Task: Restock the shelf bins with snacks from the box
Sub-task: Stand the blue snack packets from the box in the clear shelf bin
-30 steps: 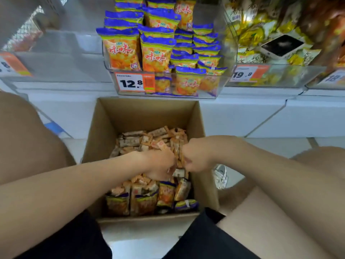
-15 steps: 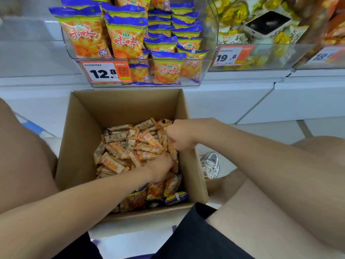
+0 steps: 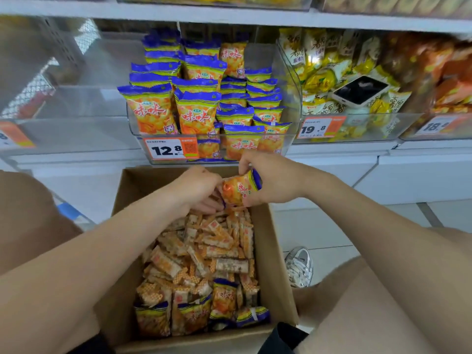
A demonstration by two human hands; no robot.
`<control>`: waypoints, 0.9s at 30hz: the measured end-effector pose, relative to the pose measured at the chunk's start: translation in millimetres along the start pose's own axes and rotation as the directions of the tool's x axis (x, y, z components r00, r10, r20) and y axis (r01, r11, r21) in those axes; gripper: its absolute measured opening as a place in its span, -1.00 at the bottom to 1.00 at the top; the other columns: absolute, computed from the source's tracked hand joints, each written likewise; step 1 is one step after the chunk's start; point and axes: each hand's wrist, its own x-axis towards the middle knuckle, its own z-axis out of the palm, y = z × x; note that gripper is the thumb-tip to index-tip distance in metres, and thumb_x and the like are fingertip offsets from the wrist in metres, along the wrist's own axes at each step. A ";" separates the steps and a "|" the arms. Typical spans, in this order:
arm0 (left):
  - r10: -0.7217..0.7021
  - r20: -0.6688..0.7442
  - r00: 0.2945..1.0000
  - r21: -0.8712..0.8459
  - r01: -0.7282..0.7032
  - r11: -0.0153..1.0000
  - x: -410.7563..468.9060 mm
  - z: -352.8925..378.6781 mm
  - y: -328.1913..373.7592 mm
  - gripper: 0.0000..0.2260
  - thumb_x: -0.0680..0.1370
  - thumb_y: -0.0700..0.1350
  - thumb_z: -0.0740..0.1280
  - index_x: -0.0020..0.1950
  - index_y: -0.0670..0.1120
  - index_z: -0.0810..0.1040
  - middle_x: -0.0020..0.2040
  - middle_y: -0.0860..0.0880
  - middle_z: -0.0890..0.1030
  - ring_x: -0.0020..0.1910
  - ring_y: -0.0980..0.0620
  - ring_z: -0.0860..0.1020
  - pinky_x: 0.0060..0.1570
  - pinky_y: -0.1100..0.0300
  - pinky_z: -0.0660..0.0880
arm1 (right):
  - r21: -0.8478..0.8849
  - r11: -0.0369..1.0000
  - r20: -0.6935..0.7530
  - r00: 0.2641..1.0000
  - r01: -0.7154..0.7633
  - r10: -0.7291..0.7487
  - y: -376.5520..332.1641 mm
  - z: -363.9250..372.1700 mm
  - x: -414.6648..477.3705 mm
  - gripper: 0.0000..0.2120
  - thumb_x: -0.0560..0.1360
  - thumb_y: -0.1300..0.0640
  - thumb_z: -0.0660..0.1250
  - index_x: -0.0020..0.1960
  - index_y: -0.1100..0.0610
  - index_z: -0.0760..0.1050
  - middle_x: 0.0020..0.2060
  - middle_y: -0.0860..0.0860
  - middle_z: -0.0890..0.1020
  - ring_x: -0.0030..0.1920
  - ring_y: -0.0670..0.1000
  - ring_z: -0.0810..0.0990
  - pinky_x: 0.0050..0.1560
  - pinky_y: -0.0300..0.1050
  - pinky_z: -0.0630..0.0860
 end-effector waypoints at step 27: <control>0.937 -0.150 0.316 0.945 -0.232 0.230 -15.2 -62.5 71.7 -0.57 0.61 0.14 0.32 0.40 -0.05 0.52 0.43 -0.09 0.48 0.44 -0.16 0.40 0.35 -0.17 0.35 | 0.459 0.883 -0.738 0.596 0.096 0.318 2.6 -77.3 61.9 -0.73 0.59 -0.02 0.48 0.11 0.16 0.56 -0.34 -0.10 0.63 -0.40 -0.20 0.55 -0.43 -0.42 0.33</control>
